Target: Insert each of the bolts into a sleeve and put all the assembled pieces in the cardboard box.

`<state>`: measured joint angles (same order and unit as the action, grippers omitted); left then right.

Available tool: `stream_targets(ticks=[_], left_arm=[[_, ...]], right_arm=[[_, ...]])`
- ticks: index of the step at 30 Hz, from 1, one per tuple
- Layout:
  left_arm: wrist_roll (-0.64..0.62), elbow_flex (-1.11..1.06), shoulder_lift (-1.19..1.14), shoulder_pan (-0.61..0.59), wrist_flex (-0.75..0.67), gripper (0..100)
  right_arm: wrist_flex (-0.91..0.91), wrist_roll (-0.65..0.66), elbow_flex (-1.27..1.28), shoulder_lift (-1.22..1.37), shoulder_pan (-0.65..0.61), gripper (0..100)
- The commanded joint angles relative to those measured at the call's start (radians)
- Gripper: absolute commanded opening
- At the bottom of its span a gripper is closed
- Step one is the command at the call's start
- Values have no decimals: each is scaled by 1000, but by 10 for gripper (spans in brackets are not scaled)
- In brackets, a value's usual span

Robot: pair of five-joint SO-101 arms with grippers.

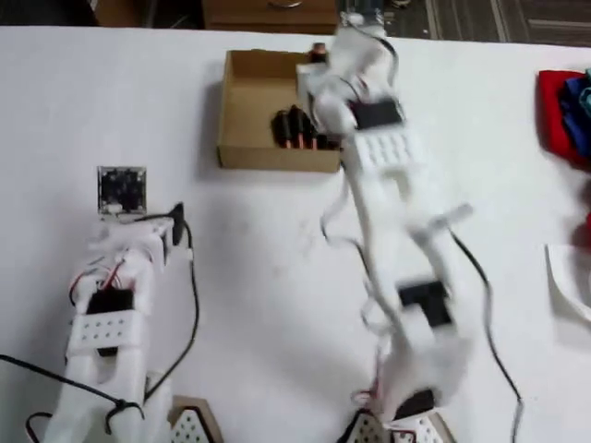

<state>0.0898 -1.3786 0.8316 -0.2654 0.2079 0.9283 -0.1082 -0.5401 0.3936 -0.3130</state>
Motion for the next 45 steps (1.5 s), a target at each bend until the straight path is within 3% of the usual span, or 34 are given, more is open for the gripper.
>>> stream_targets(ticks=[1,4,7,14,45], left_arm=[[5,4,-2,-17,-21,260],[5,2,-2,-11,-21,260],[5,2,-2,-11,-23,260],[5,4,-2,-8,-26,260],[5,4,-2,25,-26,260]], right_arm=[[148,-81,-760,367,-27,21],[163,-91,-1037,598,-48,20],[125,-91,-1125,731,-71,20],[-33,-98,-979,786,-108,20],[-35,-100,-729,792,-102,20]])
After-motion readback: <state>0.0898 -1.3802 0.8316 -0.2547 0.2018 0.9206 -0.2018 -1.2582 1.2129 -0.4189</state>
